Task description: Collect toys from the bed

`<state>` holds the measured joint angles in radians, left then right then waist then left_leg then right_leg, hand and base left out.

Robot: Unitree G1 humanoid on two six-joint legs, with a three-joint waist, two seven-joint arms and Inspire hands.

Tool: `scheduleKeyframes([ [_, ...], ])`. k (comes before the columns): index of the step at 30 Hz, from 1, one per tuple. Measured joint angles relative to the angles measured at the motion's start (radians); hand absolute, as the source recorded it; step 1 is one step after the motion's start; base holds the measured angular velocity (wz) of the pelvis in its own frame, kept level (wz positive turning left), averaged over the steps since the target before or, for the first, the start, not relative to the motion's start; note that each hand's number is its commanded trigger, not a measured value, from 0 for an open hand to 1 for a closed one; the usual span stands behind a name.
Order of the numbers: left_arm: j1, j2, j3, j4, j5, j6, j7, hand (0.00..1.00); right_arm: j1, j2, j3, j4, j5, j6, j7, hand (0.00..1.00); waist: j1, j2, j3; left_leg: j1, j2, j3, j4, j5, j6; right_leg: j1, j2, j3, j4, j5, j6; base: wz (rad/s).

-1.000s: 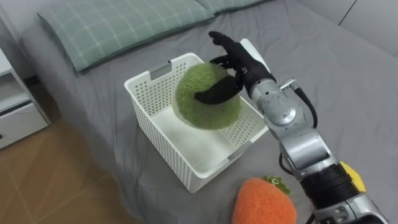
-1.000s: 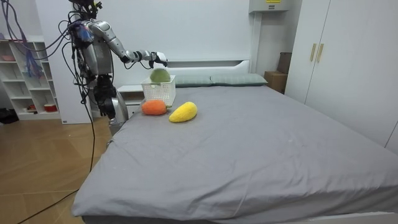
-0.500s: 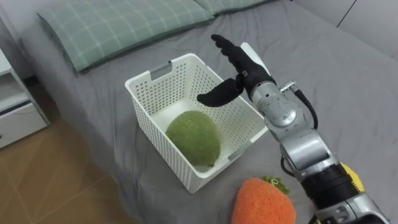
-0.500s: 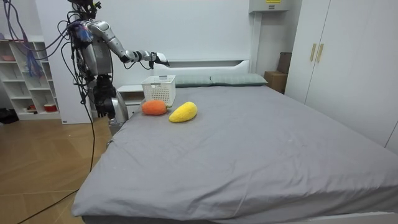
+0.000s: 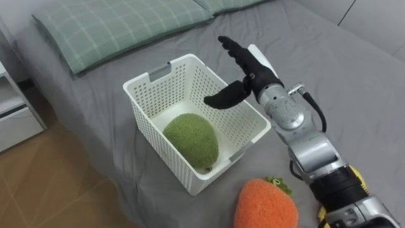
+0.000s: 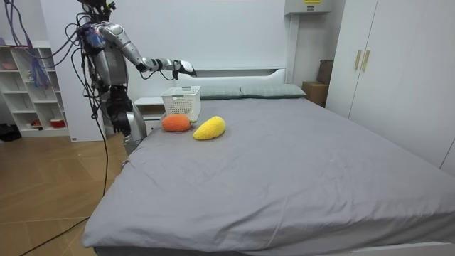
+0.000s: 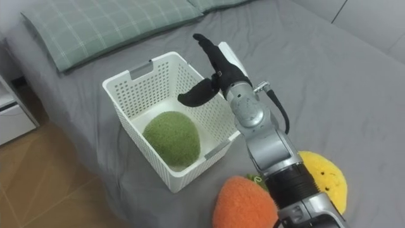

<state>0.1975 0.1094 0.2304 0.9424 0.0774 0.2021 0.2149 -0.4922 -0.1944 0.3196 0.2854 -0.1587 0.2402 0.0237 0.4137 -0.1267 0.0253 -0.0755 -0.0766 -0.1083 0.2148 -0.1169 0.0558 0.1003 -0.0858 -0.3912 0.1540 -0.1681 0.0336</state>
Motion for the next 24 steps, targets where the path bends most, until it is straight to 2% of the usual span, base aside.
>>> scheduleKeyframes([
  [3, -0.002, 0.000, -0.001, -0.003, 0.004, 0.001, -0.001, 0.00, 0.000, -0.008, -0.035, 0.000, 0.018, 0.000, -0.005, 0.00, -0.032, 0.004, -0.0032, -0.002, 0.000, 0.005, 0.000, -0.001, 0.002, -0.005, 0.000, 0.011, 0.001, 0.002, 0.003, -0.11],
  [5, -0.001, 0.001, -0.001, -0.005, 0.005, 0.001, -0.002, 0.00, 0.001, -0.022, -0.054, 0.000, 0.035, 0.000, -0.024, 0.00, -0.038, 0.006, -0.0075, 0.005, 0.004, 0.025, -0.008, -0.002, 0.002, -0.012, 0.001, 0.034, 0.000, 0.004, 0.005, -0.27],
  [8, 0.008, 0.002, -0.002, -0.004, -0.003, 0.000, -0.001, 0.00, 0.003, -0.027, -0.080, 0.000, 0.057, -0.002, -0.046, 0.00, -0.068, 0.012, -0.0063, 0.037, 0.011, 0.059, -0.017, -0.001, 0.005, 0.001, 0.001, 0.060, -0.002, 0.006, 0.005, -0.31],
  [10, 0.007, 0.001, -0.003, -0.007, -0.007, -0.002, -0.001, 0.00, 0.011, -0.030, -0.105, 0.000, 0.057, -0.024, -0.058, 0.00, -0.108, 0.014, -0.0066, 0.048, 0.014, 0.074, -0.024, -0.003, 0.006, 0.003, 0.002, 0.071, -0.002, 0.006, 0.005, -0.21],
  [11, 0.006, 0.001, -0.003, -0.009, -0.007, -0.004, -0.001, 0.00, 0.015, -0.035, -0.109, 0.001, 0.055, -0.028, -0.062, 0.00, -0.117, 0.014, -0.0069, 0.050, 0.014, 0.077, -0.026, -0.003, 0.006, 0.003, 0.002, 0.078, -0.002, 0.006, 0.005, -0.17],
  [13, -0.008, 0.004, -0.003, -0.009, -0.007, -0.007, -0.001, 0.00, 0.037, -0.068, -0.118, 0.001, 0.045, -0.030, -0.066, 0.00, -0.150, 0.012, -0.0093, 0.053, 0.016, 0.093, -0.028, -0.005, 0.007, 0.000, 0.002, 0.091, 0.000, 0.006, 0.005, -0.15],
  [15, -0.012, 0.004, -0.008, -0.010, -0.007, -0.013, -0.001, 0.00, 0.058, -0.085, -0.133, 0.001, 0.035, -0.030, -0.065, 0.00, -0.165, 0.011, -0.0122, 0.064, 0.021, 0.119, -0.037, -0.006, 0.008, -0.005, 0.002, 0.113, 0.004, 0.006, 0.005, -0.38],
  [16, -0.010, 0.004, -0.018, -0.010, -0.007, -0.013, -0.002, 0.00, 0.072, -0.089, -0.152, 0.001, 0.035, -0.030, -0.066, 0.00, -0.167, 0.012, -0.0168, 0.075, 0.026, 0.139, -0.046, -0.007, 0.009, -0.010, 0.004, 0.128, 0.009, 0.008, 0.007, -0.52],
  [19, -0.011, 0.003, -0.019, -0.009, -0.007, -0.013, -0.009, 0.00, 0.100, -0.096, -0.196, 0.001, 0.040, -0.030, -0.066, 0.00, -0.197, 0.013, -0.0212, 0.096, 0.031, 0.167, -0.056, -0.012, 0.009, -0.010, 0.005, 0.155, 0.016, 0.008, 0.007, -0.38],
  [24, -0.009, 0.001, -0.017, -0.005, -0.007, -0.040, -0.020, 0.00, 0.152, -0.099, -0.297, 0.002, 0.039, -0.036, -0.075, 0.00, -0.247, 0.016, -0.0220, 0.130, 0.034, 0.187, -0.065, -0.019, 0.010, 0.008, 0.008, 0.174, 0.015, 0.009, 0.007, -0.16],
])
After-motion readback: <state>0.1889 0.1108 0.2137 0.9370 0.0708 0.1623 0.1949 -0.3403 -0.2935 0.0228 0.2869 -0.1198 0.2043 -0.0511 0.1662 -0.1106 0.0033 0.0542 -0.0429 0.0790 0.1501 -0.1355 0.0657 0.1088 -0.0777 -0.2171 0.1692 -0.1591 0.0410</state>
